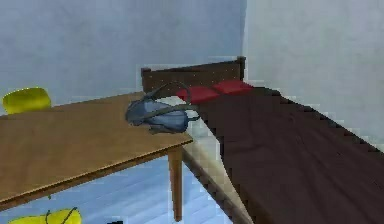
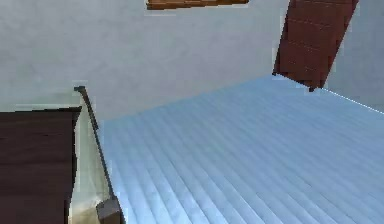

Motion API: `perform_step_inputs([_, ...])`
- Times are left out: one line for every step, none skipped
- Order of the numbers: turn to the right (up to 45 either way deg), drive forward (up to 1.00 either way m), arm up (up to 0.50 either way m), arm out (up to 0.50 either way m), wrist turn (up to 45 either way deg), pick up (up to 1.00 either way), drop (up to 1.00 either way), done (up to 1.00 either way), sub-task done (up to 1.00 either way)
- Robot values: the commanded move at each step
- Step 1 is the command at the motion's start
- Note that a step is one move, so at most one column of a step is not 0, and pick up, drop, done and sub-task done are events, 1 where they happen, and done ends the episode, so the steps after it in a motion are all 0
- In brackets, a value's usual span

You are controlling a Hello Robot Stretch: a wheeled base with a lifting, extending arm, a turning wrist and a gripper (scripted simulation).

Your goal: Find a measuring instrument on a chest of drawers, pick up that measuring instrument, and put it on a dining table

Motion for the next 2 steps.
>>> perform_step_inputs([45.0,0.0,0.0,0.0,0.0,0.0,0.0,0.0,0.0])
perform_step_inputs([45.0,0.0,0.0,0.0,0.0,0.0,0.0,0.0,0.0])
